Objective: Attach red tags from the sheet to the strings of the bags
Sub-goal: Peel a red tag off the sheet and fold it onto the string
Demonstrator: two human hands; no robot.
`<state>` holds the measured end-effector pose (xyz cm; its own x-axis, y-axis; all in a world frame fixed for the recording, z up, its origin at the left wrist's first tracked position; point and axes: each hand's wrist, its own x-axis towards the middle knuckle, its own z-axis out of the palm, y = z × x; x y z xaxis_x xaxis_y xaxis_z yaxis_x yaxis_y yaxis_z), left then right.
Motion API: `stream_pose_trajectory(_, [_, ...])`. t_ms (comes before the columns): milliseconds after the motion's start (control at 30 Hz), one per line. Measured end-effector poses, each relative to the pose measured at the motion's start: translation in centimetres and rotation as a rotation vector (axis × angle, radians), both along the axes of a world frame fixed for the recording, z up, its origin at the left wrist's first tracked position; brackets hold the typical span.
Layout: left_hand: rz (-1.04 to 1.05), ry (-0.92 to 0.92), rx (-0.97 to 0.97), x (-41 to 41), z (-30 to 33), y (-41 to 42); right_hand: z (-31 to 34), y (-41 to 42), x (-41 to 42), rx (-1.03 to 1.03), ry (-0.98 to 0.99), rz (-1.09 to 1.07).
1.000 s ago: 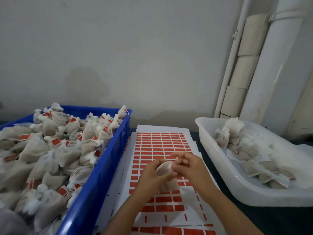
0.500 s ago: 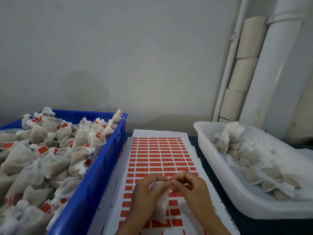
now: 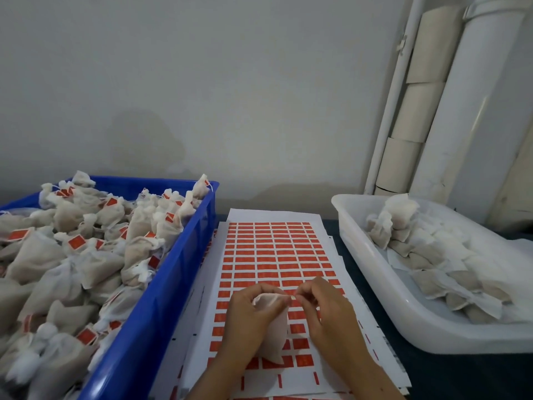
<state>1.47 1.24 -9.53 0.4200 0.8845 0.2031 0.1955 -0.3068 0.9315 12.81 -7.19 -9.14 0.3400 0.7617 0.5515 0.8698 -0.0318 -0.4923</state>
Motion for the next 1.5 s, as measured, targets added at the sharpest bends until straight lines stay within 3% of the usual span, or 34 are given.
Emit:
stream_pose_trajectory(300, [0.060,-0.032,-0.039,0.3,-0.1,0.0,-0.1,0.3,0.0,-0.103,0.096,0.002])
stream_pose_trajectory(1000, [0.099,-0.065,-0.160,0.4,-0.2,0.1,0.2,-0.2,1.3,-0.032,0.240,-0.185])
stream_pose_trajectory(1367, [-0.114,0.188,-0.090,0.4,-0.9,0.1,-0.6,-0.4,2.1,0.036,0.234,-0.196])
stream_pose_trajectory(1500, [-0.139,0.088,-0.201,-0.1,-0.8,0.7,-1.0,-0.4,2.3,-0.034,0.169,-0.196])
